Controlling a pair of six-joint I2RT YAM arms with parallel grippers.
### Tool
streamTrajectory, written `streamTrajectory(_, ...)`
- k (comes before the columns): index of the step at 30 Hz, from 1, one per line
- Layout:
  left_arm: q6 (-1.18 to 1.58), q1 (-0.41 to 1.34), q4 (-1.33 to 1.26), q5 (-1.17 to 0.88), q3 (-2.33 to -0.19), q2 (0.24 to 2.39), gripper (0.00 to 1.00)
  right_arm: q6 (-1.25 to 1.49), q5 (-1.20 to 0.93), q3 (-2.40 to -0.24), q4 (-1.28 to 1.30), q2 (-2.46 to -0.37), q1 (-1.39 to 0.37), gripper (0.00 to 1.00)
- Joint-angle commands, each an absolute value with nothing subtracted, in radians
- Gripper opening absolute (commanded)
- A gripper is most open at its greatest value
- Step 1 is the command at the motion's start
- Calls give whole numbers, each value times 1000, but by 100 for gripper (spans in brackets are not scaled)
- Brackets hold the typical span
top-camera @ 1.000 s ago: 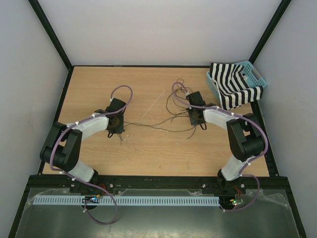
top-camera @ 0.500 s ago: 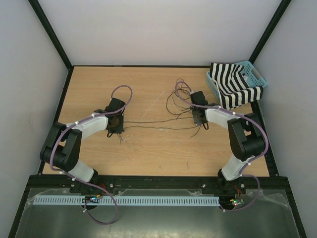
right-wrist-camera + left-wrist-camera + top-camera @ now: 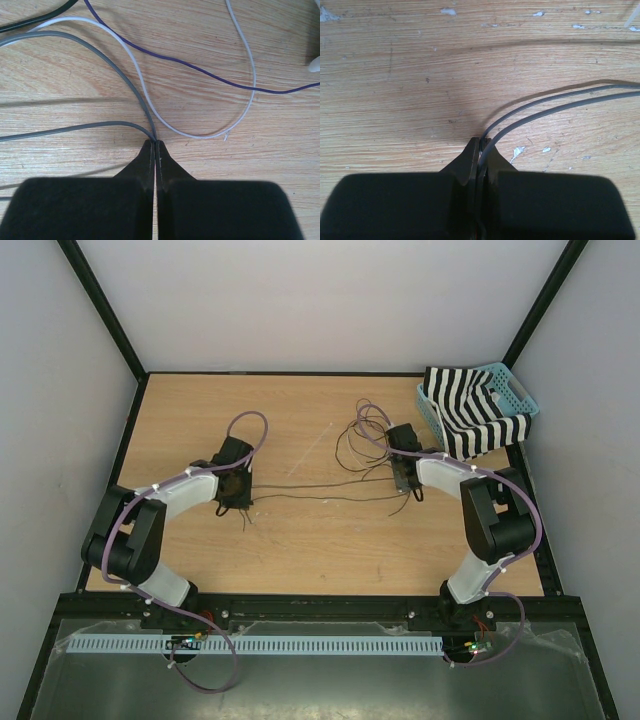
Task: Zip-tie the wires
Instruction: Straighten the cable at the center of the board.
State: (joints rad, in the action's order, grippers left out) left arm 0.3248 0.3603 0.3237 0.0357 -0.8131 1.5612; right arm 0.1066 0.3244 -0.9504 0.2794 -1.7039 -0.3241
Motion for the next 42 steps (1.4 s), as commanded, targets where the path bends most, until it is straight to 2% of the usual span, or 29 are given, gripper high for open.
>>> streamTrajectory(1,317,362,370,-20,-771,1628,0,107,301,-920,382,-1745,-305,2)
streamTrajectory(11,304,417,370,-98,-788,1668,0,109,205,-924,382,-1707,-304,25)
streamTrajectory(19,294,440,371,-129,-799,1674,0,103,94,-932,382,-1633,-305,54)
streamTrajectory(25,293,442,371,-133,-805,1672,0,86,36,-924,388,-1547,-305,69)
streamTrajectory(32,299,442,370,-132,-804,1674,0,71,-5,-945,435,-1449,-305,79)
streamTrajectory(36,298,442,369,-133,-805,1669,0,92,-157,-962,427,-1402,-309,79)
streamTrajectory(38,299,441,369,-133,-804,1668,0,98,-220,-963,408,-1387,-325,75)
streamTrajectory(42,301,441,368,-131,-798,1666,0,125,-259,-982,382,-1380,-383,73)
